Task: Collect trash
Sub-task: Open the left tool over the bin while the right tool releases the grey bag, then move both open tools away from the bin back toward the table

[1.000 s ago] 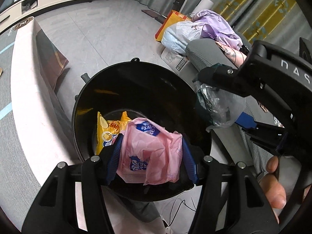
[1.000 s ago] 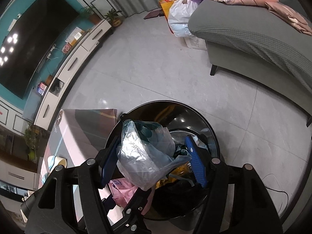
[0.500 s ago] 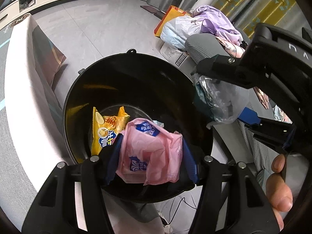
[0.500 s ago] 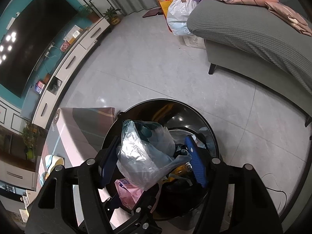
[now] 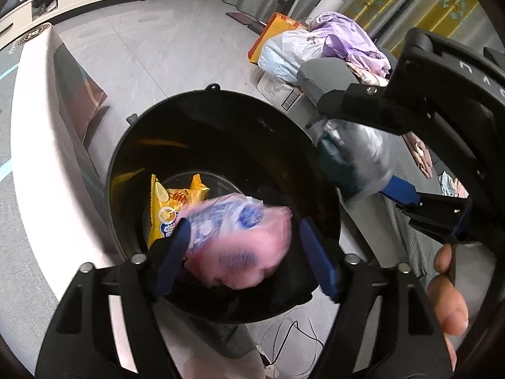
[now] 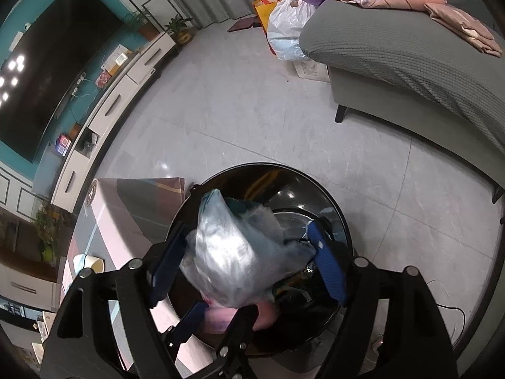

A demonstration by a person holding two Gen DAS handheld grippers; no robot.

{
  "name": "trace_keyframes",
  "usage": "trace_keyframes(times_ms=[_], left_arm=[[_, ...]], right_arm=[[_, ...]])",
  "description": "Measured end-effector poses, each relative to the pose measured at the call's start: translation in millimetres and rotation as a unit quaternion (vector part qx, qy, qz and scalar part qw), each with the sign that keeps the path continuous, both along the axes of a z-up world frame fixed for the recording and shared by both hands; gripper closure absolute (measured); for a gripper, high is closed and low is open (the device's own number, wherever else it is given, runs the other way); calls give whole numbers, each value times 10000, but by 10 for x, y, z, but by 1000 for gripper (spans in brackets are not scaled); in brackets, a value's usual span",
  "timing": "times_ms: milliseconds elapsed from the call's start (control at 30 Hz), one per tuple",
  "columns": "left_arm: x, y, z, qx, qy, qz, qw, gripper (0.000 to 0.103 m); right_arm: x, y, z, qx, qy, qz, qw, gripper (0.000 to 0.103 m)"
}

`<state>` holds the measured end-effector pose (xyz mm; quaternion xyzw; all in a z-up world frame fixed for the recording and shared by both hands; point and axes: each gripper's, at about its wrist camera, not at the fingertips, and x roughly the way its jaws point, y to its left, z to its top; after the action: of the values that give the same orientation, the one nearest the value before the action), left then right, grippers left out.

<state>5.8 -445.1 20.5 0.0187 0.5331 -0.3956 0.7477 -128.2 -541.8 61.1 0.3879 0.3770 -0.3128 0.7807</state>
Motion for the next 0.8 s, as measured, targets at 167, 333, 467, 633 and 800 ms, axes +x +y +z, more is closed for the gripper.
trace_keyframes(times_ms=[167, 333, 467, 633, 800], left_arm=[[-15, 176, 132, -92, -157, 172, 9997, 14], [-16, 484, 309, -255, -329, 376, 9984, 8], [1, 902, 489, -327, -548, 715, 9954, 6], [44, 1634, 712, -386, -748, 1412, 9864, 4], [50, 2572, 896, -234, -1074, 2287, 9673, 3]], right_arm=[[16, 49, 60, -103, -47, 61, 9999, 17], [11, 177, 211, -343, -195, 123, 9991, 13], [61, 371, 366, -659, -315, 282, 9969, 13], [206, 702, 572, -1104, -521, 704, 9900, 13], [350, 1135, 745, -1664, -848, 1074, 9765, 13]])
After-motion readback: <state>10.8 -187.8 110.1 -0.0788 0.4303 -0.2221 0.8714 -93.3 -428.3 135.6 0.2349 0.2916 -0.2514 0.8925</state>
